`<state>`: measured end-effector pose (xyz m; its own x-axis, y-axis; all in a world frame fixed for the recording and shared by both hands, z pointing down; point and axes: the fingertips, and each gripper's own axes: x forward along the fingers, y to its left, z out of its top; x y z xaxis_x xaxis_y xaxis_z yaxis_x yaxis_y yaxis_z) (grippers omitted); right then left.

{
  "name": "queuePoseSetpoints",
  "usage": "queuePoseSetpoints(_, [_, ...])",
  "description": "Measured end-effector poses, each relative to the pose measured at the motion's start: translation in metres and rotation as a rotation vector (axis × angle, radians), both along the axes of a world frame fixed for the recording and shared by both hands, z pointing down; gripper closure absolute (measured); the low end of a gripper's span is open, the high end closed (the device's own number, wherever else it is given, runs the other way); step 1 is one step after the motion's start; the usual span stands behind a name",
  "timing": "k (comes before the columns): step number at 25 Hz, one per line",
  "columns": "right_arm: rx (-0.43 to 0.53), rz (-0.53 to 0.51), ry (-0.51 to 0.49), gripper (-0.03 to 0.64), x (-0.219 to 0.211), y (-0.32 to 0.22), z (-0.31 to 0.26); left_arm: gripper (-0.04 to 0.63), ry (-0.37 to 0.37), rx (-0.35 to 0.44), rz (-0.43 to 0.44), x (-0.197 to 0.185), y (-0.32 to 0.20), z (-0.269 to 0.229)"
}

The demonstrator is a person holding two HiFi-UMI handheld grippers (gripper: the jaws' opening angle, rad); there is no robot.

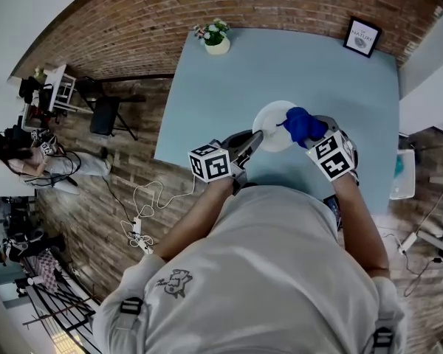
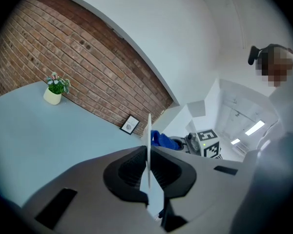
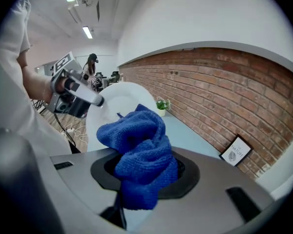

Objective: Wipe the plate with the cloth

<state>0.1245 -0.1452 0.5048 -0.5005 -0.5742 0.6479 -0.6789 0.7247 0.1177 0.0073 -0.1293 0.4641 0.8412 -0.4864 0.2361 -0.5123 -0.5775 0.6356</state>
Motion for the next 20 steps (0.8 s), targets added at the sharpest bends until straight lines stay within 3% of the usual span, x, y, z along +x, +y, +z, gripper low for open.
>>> queuePoseSetpoints(4, [0.087,0.008,0.009,0.489,-0.001,-0.016,-0.029,0.572,0.000,-0.007,0.047,0.016,0.006,0.002])
queuePoseSetpoints(9, [0.163,-0.078,-0.005,0.489,-0.038,-0.012,-0.056,0.572,0.019,-0.008,0.074,0.027,0.006,-0.002])
queuePoseSetpoints(15, [0.133,-0.201,0.002,0.489,-0.078,0.016,-0.048,0.572,0.037,0.021,0.031,0.014,-0.004,-0.013])
queuePoseSetpoints(20, [0.023,-0.223,-0.007,0.489,-0.080,0.033,-0.013,0.577,0.029,0.059,-0.038,-0.008,-0.020,-0.019])
